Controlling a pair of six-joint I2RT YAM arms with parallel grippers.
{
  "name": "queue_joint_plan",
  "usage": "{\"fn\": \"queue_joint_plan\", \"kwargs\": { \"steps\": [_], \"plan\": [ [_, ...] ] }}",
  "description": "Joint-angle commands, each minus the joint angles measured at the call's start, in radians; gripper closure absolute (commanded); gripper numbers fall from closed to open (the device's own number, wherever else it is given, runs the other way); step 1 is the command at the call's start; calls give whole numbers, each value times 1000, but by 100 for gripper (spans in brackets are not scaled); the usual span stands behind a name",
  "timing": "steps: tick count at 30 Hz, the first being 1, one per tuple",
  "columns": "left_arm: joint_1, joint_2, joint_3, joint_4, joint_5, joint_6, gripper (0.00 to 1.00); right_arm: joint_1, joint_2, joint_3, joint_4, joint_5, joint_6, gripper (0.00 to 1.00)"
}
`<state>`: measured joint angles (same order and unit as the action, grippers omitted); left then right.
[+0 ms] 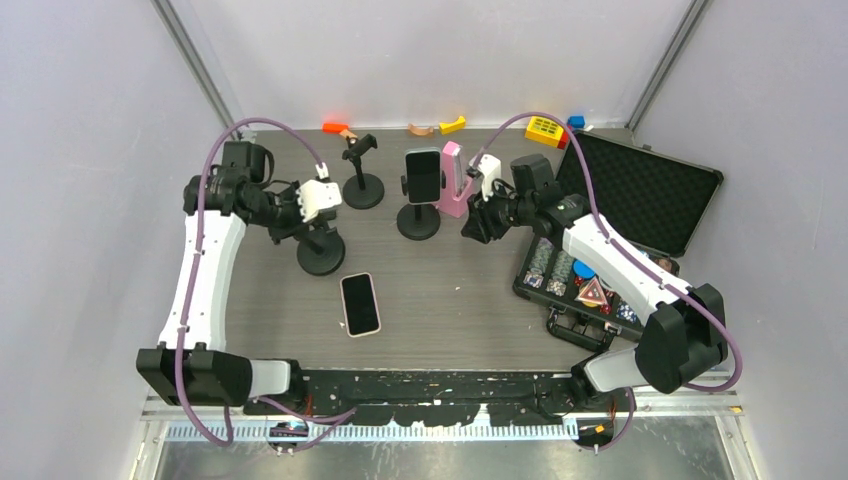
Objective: Place the phone on the phone stand
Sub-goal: Pick up the phone stand at the center of the board, then place the phone stand at the center of the board.
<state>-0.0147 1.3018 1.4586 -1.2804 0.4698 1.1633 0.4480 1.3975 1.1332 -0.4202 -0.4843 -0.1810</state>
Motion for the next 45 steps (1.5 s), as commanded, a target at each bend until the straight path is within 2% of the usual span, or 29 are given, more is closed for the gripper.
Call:
{"fn": "queue_joint_plan", "kwargs": {
  "steps": [1,6,8,10,14,20,23,29,40,42,45],
  "plan": [
    [-63,-31,96,-72,134,12,100,-8,-29,25,5,-9,10,60],
    [-282,-22,113,-38,135,-79,100,-13,-37,78,-43,-6,49,57],
    [-359,-10,112,-8,149,-106,100,-12,-44,109,-88,-7,47,45],
    [-427,8,111,16,176,-114,100,-12,-60,122,-130,-3,40,42],
    [-557,55,99,58,227,-71,100,-12,-128,87,-161,15,40,39],
    [-742,186,109,89,228,9,100,-13,-227,-13,-126,48,60,16],
    [-814,270,177,50,172,41,100,-16,-264,-59,-101,57,59,13],
    [-861,386,285,-4,102,103,100,-46,-293,-91,-86,24,46,12],
    [-861,461,313,-58,-45,241,100,-97,-292,-119,-71,-25,27,13],
    [-861,480,327,-66,-45,224,94,-98,-294,-121,-73,-33,20,13],
    [-861,484,324,-27,-51,162,74,-98,-297,-124,-82,-53,7,13]
  ]
}}
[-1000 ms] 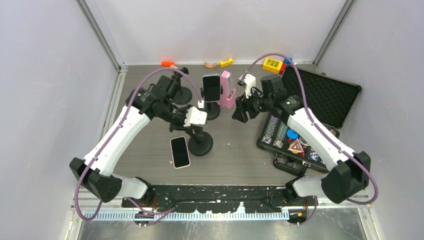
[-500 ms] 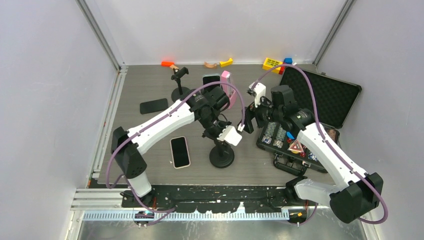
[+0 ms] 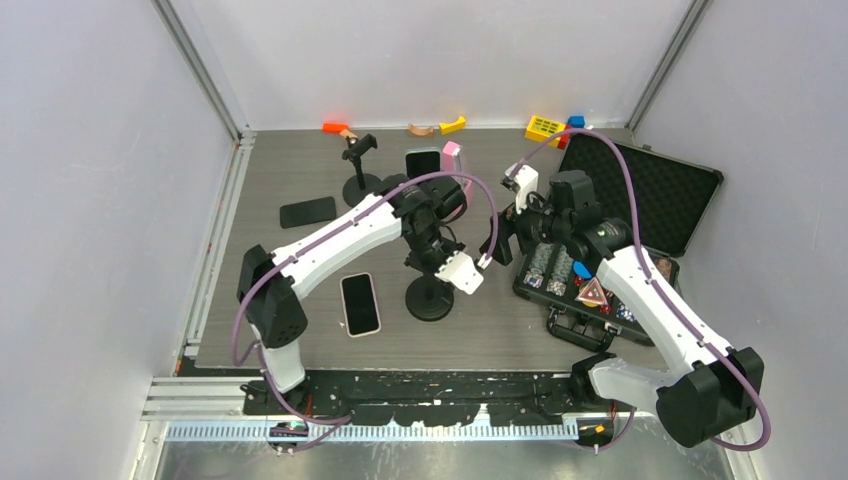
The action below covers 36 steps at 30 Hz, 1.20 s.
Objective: Place the phone on the phone stand
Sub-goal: Place the phone stand at the center of the board.
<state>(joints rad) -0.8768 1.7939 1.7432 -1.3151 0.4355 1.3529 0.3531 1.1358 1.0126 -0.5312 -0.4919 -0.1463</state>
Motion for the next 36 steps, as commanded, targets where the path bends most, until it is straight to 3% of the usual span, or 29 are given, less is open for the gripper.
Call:
{"fn": "queue_joint_plan", "kwargs": {
  "steps": [1,4,13,18,26,31,36],
  "plan": [
    [1,-18,26,33,-23,-42,68,-3,-36,-6,29,-49,-31,13],
    [1,-78,-59,143,-39,-69,50,-3,-32,-9,28,-61,-36,13],
    [56,-308,-331,418,-59,-287,17,-4,-22,-11,23,-75,-41,14],
    [75,-419,-597,786,-59,-433,15,-3,-8,-9,22,-73,-44,14],
    [76,-458,-746,1065,-22,-745,25,-6,-13,-11,19,-59,-49,14],
    [76,-500,-851,1222,-100,-922,28,-9,-8,-12,18,-55,-55,14],
    [76,-532,-922,1293,-166,-955,45,-10,2,-11,17,-53,-59,14]
  ]
}}
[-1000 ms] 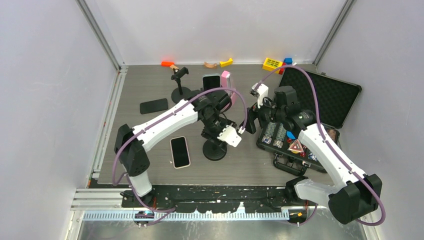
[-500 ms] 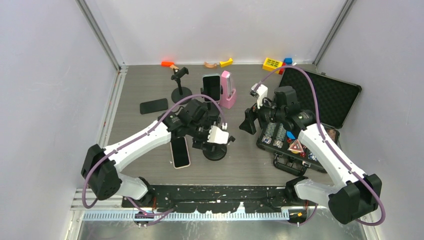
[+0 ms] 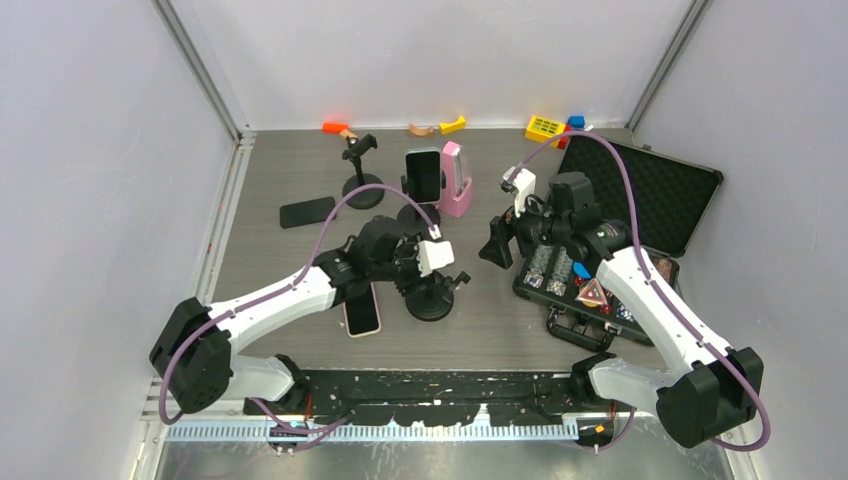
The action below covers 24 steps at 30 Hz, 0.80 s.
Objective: Place the phone on the phone stand
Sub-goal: Place the phone stand at the center of the board, then adjust the phone stand at the center of the board.
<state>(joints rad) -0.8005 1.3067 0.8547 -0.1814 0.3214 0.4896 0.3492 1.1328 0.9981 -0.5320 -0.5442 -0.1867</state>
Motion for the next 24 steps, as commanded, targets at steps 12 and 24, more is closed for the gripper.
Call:
{"fn": "queue_joint_plan", "kwargs": {
  "steps": [12,24],
  "plan": [
    [41,2,-5,118,225,98,84,-6,13,2,13,2,-24,14],
    [154,172,211,-98,495,279,88,-6,22,3,6,-2,-36,14]
  ]
}}
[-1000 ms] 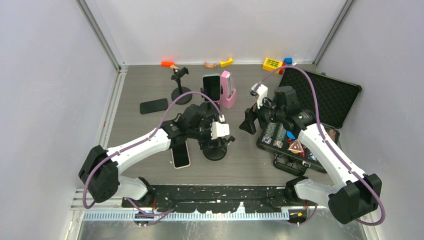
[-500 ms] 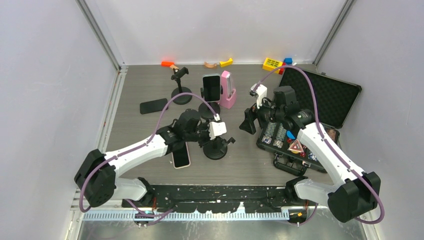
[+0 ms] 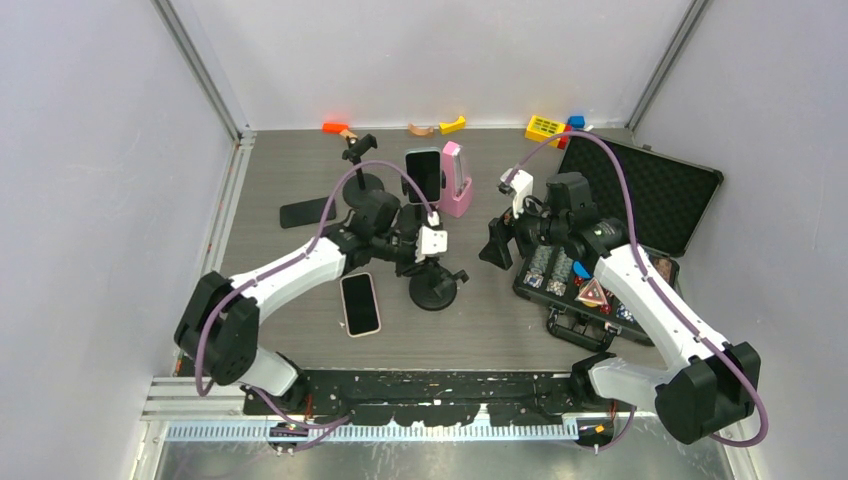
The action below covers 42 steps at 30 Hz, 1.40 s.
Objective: Place the phone on the phone stand
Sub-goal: Adjust the phone stand at the center of the board.
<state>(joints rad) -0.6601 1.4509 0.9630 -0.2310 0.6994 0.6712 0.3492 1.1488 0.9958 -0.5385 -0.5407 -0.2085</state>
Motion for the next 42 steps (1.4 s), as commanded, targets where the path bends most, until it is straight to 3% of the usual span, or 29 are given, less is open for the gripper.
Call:
{"fn": "queue_joint_plan", "kwargs": {
  "steps": [1,6,12,15,23,27,33,42],
  "plan": [
    [13,41,120,-67,119,102,86,-6,6,5,13,-4,-16,14],
    [19,81,163,-118,150,121,69,-6,7,4,12,-5,-18,14],
    [22,55,150,-116,88,76,24,-6,10,10,2,-13,-20,14],
    [22,-12,108,-73,-41,26,12,-6,12,11,1,-17,-20,14],
    [75,-178,-14,-148,-452,-96,0,-6,20,13,0,-15,-20,14],
    [147,-217,-46,-245,-481,-222,0,-6,25,15,-1,-11,-20,14],
    [157,-239,-104,-298,-529,-373,0,-6,26,15,0,0,-18,14],
    [208,-147,-91,-373,-556,-532,0,-6,25,14,2,11,-21,14]
  ]
}}
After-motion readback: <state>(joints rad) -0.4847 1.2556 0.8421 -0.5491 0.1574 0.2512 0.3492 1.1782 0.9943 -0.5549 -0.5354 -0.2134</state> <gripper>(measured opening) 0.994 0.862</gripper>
